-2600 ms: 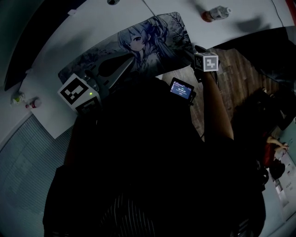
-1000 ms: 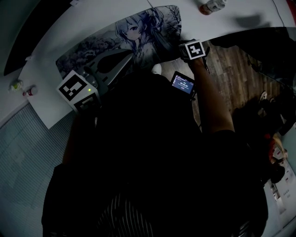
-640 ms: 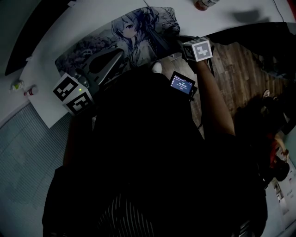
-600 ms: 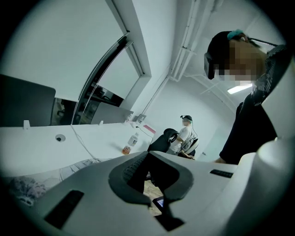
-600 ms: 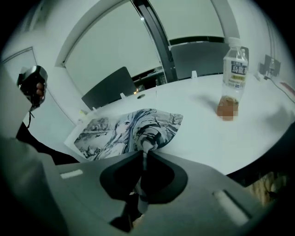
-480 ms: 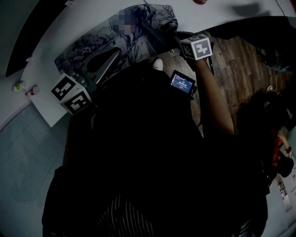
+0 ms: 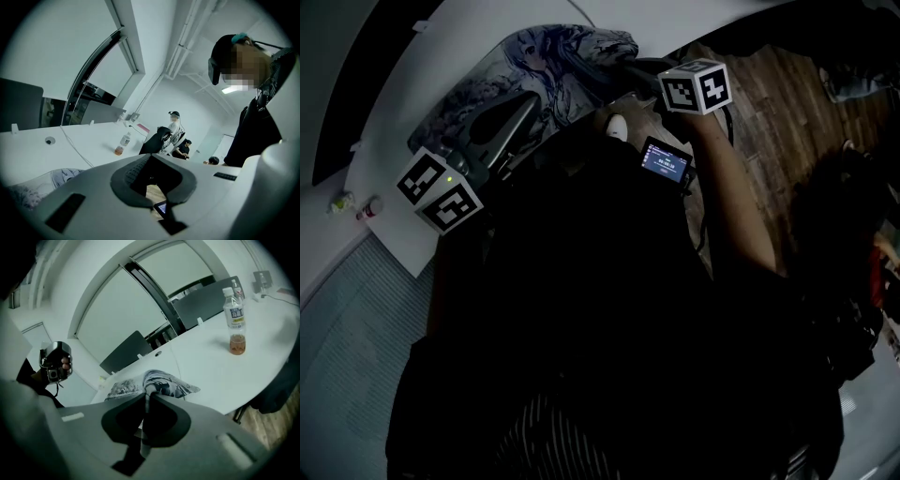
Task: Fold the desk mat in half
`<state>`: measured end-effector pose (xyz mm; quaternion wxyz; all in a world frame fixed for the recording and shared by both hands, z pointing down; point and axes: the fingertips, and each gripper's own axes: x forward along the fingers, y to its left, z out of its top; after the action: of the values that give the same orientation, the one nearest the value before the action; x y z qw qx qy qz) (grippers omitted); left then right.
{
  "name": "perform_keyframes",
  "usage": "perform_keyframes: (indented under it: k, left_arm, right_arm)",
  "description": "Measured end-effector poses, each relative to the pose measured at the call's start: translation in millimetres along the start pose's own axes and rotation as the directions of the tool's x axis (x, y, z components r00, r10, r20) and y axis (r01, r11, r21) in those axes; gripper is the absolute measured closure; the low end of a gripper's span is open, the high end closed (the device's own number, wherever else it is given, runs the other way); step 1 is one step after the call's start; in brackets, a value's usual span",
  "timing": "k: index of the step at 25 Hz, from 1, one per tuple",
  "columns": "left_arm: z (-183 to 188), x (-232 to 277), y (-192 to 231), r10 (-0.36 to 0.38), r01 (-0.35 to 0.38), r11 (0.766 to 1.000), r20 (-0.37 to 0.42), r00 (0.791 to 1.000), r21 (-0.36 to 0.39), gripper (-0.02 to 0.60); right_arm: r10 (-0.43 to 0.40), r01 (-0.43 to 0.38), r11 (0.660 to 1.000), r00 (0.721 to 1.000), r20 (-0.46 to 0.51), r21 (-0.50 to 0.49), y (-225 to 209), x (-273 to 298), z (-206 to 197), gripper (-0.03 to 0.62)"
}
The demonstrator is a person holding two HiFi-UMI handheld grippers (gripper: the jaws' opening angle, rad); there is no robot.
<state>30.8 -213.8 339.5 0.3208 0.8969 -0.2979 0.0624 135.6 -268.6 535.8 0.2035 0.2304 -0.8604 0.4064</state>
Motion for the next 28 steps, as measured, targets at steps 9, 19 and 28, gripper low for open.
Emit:
perform_keyframes:
  k: [9,19,28]
  left_arm:
    - [-9,-105,28,-0.008,0.010,1.000,0.100,0.995,-0.018,0.572]
    - [-41,-282,92,0.040,-0.031,0.998,0.181,0.983,-0.055,0.572]
    - [-64,-383,124,0.050,-0.031,0.995,0.225,0.973,-0.090,0.573]
  right_arm:
    - [-0.069,0.069,0.996,0.998,-0.009,-0.063,70,24,15,0.571]
    - [-0.152,0.152,0.988,0.988,-0.008,-0.026,151,107,3,0.569]
    - [-0.099,0.099,0.995,0.995,-0.010,-0.008,231,181,3,0.569]
